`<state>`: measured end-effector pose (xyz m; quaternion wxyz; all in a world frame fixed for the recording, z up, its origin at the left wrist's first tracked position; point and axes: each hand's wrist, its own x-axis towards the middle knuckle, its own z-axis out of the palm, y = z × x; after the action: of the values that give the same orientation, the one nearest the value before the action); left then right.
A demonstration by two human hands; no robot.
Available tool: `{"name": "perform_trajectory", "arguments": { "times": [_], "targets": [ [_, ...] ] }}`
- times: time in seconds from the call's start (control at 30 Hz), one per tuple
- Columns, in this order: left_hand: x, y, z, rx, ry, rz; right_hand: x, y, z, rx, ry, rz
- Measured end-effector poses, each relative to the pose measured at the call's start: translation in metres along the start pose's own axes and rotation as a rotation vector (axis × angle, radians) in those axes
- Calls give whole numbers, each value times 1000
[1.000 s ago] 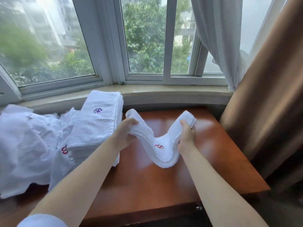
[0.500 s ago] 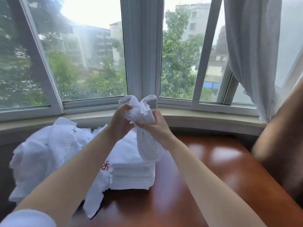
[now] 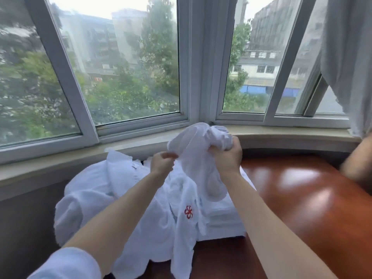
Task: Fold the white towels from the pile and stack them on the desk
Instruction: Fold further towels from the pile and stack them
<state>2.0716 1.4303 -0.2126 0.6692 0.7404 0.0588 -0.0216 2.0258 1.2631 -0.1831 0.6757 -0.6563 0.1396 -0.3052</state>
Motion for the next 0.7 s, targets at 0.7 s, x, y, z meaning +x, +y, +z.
{"name": "perform_trajectory", "arguments": {
  "times": [0.7],
  "targets": [
    [95, -103, 39, 977, -452, -244, 40, 11, 10, 168, 153, 18]
  ]
}}
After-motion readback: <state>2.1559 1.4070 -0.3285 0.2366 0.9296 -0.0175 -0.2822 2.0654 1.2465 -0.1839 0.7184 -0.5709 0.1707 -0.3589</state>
